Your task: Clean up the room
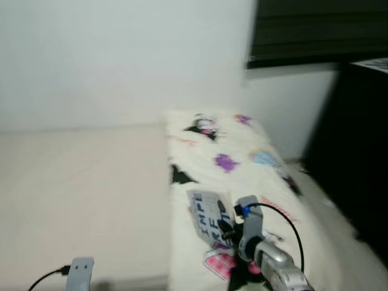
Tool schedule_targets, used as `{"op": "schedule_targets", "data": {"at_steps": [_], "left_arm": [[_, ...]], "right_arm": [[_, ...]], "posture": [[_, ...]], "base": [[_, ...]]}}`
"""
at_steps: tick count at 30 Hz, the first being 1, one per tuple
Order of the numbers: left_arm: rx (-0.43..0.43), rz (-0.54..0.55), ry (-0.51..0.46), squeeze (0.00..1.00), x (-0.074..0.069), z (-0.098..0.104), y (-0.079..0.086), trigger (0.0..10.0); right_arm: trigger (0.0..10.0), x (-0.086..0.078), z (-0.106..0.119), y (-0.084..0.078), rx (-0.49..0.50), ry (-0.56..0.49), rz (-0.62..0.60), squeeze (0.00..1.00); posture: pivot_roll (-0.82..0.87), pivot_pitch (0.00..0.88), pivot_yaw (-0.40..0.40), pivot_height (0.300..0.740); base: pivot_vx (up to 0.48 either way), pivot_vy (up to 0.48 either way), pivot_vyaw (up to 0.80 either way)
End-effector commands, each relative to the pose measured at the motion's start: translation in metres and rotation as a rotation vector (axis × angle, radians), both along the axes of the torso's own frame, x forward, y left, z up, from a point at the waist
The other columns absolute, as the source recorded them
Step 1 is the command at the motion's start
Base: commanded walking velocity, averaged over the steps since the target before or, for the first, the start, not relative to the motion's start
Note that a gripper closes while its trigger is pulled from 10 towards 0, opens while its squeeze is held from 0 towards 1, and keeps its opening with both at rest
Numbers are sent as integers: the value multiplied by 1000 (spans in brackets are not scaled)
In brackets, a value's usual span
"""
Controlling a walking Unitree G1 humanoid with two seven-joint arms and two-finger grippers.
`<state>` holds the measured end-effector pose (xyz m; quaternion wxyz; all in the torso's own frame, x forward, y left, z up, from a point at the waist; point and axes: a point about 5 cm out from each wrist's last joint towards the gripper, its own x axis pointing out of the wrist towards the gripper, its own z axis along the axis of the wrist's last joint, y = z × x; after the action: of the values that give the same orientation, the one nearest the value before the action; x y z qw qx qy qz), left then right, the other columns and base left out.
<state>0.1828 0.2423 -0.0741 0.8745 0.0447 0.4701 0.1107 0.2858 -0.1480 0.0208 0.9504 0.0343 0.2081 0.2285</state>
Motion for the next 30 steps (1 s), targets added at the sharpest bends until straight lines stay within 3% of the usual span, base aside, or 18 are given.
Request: {"op": "schedule_targets", "data": {"at_steps": [1,15,25,30], "left_arm": [[6,-10,37,0,-8,-4,2,10000],[4,-84,50,0,-10,-6,-5,10000],[-16,-107,50,0,-10,-7,-9,10000],[-31,-117,48,0,-8,-7,-12,10000]], "right_arm": [[10000,3,4,5,20,-41,16,0],[10000,4,5,9,54,-70,21,0],[10000,3,4,12,131,-82,24,0],[10000,-2,-8,4,76,-35,-11,0]], "posture": [[21,0,24,740],[19,0,29,740],[19,0,27,740],[19,0,27,740]], "base": [[0,0,738],[0,0,740],[0,0,742],[0,0,735]]}}
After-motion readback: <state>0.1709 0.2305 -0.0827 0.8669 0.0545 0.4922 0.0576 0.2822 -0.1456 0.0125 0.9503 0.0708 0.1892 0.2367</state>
